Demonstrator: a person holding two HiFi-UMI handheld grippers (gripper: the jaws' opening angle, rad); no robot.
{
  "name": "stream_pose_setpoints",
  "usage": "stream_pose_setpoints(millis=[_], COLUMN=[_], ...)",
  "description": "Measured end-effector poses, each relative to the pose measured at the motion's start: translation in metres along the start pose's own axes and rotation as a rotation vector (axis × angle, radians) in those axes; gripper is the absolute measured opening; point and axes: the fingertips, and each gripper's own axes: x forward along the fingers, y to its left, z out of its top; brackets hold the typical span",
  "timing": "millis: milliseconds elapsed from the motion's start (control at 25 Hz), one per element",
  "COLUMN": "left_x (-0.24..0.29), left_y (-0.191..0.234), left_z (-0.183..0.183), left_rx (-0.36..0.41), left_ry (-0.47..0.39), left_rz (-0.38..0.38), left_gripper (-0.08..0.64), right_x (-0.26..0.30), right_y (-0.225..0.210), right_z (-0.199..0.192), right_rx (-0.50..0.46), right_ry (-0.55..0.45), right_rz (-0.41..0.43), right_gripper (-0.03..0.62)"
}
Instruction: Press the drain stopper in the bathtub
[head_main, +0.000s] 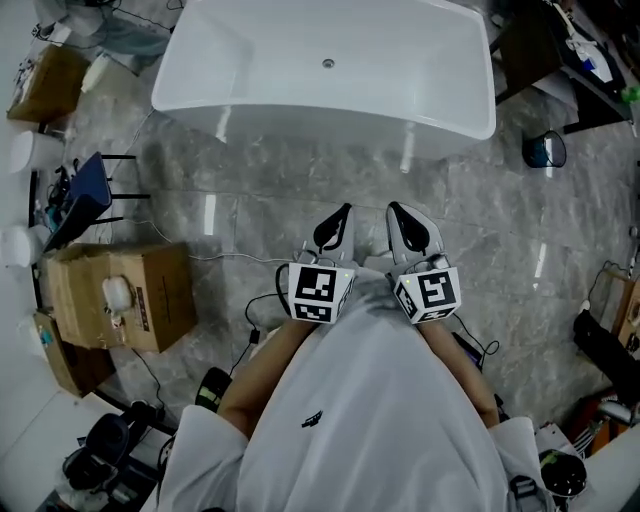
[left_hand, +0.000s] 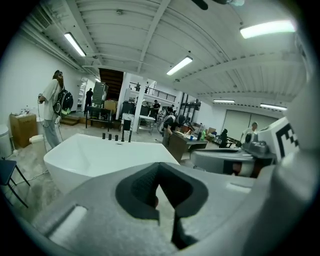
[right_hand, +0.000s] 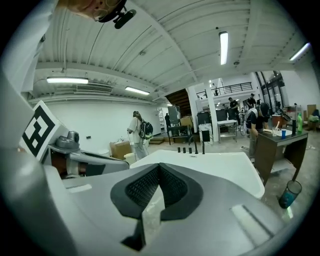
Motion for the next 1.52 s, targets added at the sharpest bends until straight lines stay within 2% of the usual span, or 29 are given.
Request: stream_pose_setpoints(millis=[240,440,720,920,1160,1520], left_x=[-0.004,-0.005,0.013,0.061,0.124,0.243], left_y=[0.052,0.090,0.126,0.152,0.192,0.235], left_z=[0.000,0.002,0.008,0.033,0.069,0.139], left_rx=[-0.032,-0.089,-0.137,-0.195,-0.196,-0.178], left_ry=[-0.003,0.006,0.011,0.037,0.054,0.092], left_rz=[0.031,0.055,0.103,0.123,0.168,0.224], left_gripper=[-0.002,-0.002,-0.002,-0.002,-0.002,-0.002], right_x=[0.035,0.074,0.124,0.185,0.278,0.376], right_y=[0.008,0.027,0.018,-0.015,-0.060,-0.166], right_z=[-0.006,0.004,0.012,0.023,0.049,0.088], right_rx=[0.039,0.028,0.051,0.116,0.141,0.177], right_ry=[0.032,0.054,0.062,0.088,0.080,0.095], right_rz=[-0.029,0.037,0.065,0.104,0.160,0.185], right_gripper=[0.000,0.005,0.005,0.005,0.005,0.005])
